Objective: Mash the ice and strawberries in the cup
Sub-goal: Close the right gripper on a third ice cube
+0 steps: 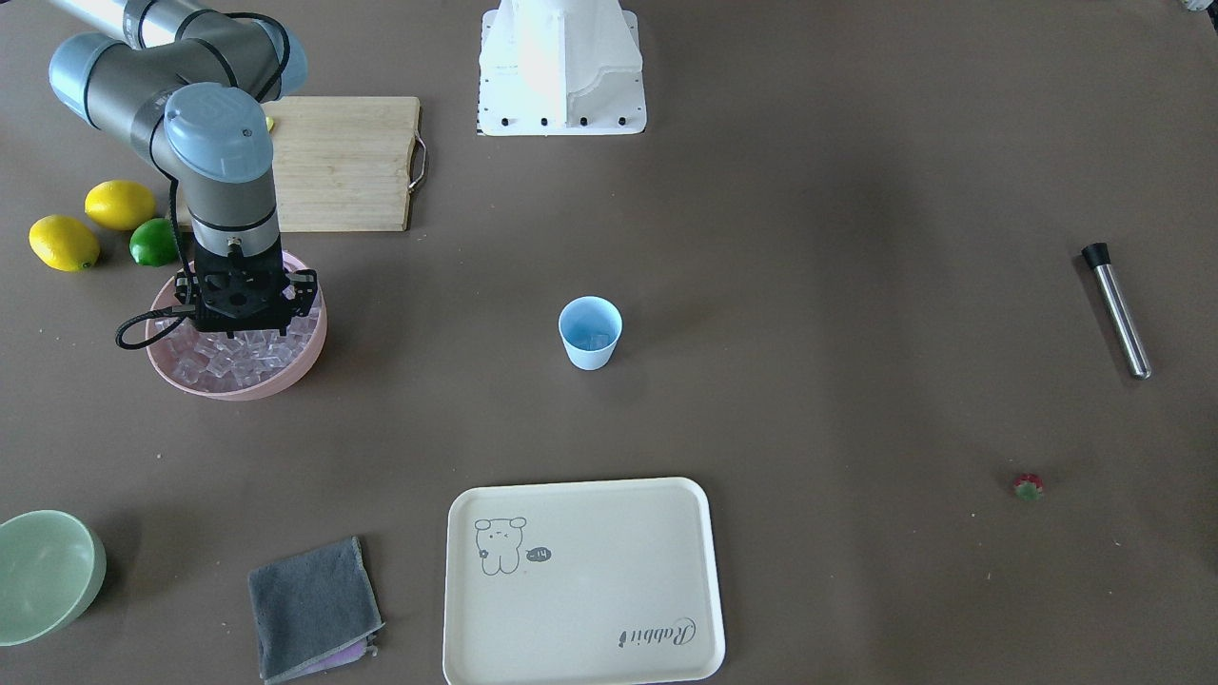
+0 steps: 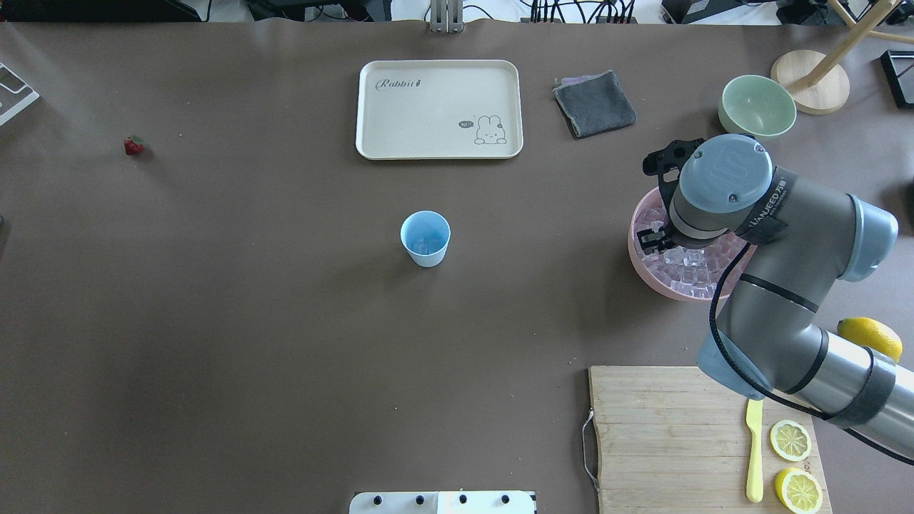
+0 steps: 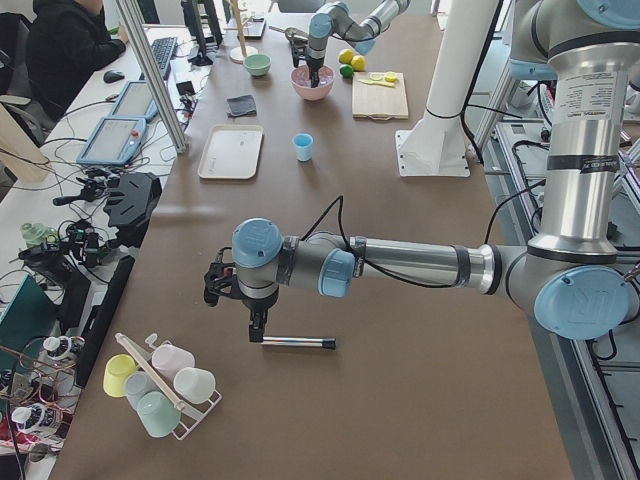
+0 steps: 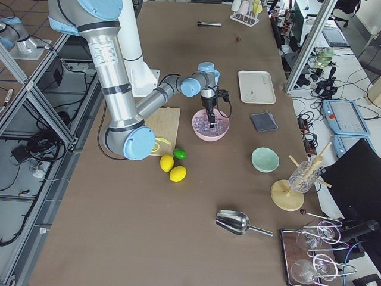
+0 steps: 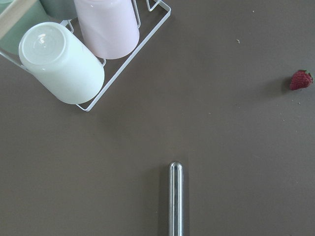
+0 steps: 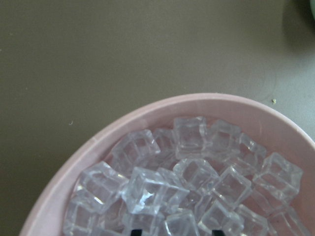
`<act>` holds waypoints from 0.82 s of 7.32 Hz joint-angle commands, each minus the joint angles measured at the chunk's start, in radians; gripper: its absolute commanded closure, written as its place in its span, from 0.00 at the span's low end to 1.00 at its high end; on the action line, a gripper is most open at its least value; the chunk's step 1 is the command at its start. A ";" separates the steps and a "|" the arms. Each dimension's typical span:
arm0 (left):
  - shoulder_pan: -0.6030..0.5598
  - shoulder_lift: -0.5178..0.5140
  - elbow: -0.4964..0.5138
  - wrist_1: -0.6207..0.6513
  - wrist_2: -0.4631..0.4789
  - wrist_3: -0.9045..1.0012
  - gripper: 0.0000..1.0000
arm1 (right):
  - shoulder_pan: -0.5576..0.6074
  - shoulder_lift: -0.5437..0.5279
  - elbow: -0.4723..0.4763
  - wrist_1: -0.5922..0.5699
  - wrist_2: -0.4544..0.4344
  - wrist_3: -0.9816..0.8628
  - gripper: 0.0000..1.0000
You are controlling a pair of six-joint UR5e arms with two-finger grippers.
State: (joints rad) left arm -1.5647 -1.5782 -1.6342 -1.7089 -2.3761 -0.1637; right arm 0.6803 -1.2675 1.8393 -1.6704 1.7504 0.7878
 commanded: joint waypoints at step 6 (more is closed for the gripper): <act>0.000 -0.003 0.007 0.000 0.000 0.001 0.01 | 0.067 0.062 0.069 -0.009 0.113 -0.024 0.90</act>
State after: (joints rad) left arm -1.5647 -1.5804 -1.6265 -1.7089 -2.3761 -0.1620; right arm 0.7216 -1.2268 1.8718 -1.6793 1.7998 0.7671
